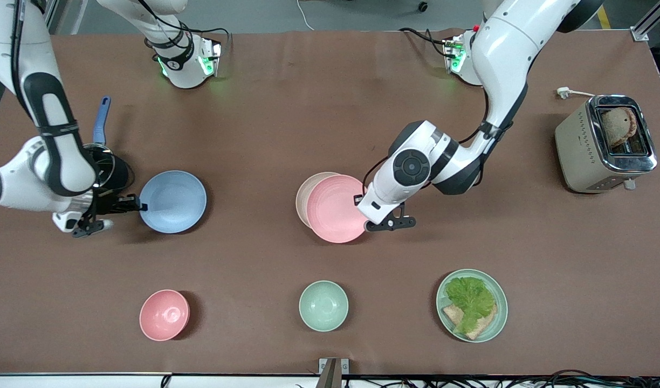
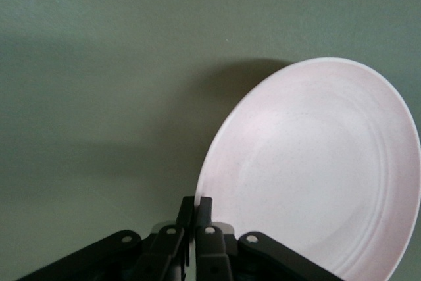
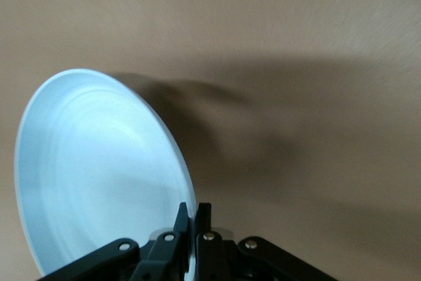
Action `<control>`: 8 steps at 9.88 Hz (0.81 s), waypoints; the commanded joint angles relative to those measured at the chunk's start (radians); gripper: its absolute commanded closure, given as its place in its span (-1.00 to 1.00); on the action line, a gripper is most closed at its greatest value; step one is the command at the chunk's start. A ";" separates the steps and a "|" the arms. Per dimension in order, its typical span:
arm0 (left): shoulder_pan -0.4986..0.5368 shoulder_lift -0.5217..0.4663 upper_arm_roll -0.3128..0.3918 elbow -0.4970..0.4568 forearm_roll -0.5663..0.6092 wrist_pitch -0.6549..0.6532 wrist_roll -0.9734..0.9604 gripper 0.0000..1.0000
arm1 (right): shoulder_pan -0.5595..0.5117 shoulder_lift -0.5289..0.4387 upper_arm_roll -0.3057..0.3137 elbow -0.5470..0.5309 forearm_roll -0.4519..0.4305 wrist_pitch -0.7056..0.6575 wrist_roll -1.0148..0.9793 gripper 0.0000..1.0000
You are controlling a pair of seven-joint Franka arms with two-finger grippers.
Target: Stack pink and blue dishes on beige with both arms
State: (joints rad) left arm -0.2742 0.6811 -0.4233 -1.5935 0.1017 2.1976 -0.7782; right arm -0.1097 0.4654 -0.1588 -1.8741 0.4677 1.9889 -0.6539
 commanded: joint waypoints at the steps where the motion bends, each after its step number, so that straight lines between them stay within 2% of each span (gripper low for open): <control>1: -0.034 0.028 0.009 -0.014 0.038 0.016 -0.009 0.97 | 0.013 -0.010 -0.030 0.207 -0.039 -0.241 0.171 0.99; 3: -0.034 0.018 0.009 -0.051 0.062 0.018 -0.010 0.97 | 0.077 -0.014 -0.016 0.251 -0.041 -0.283 0.343 0.99; 4: -0.034 0.012 0.009 -0.065 0.064 0.018 -0.010 0.96 | 0.100 -0.021 0.008 0.253 -0.040 -0.276 0.418 0.99; 5: -0.039 0.014 0.008 -0.062 0.065 0.018 -0.012 0.90 | 0.103 -0.037 0.062 0.253 -0.043 -0.262 0.474 0.99; 6: -0.040 0.014 0.008 -0.056 0.065 0.018 -0.012 0.53 | 0.105 -0.039 0.105 0.250 -0.044 -0.240 0.534 0.99; 7: -0.040 0.012 0.008 -0.052 0.064 0.018 -0.012 -0.31 | 0.107 -0.039 0.155 0.248 -0.044 -0.210 0.607 0.99; 8: -0.034 0.002 0.006 -0.045 0.065 0.018 -0.009 -0.99 | 0.111 -0.039 0.197 0.242 -0.044 -0.187 0.667 0.99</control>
State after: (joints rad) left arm -0.3084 0.6860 -0.4241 -1.6257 0.1422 2.2006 -0.7787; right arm 0.0114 0.4459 -0.0115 -1.6177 0.4427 1.7829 -0.0618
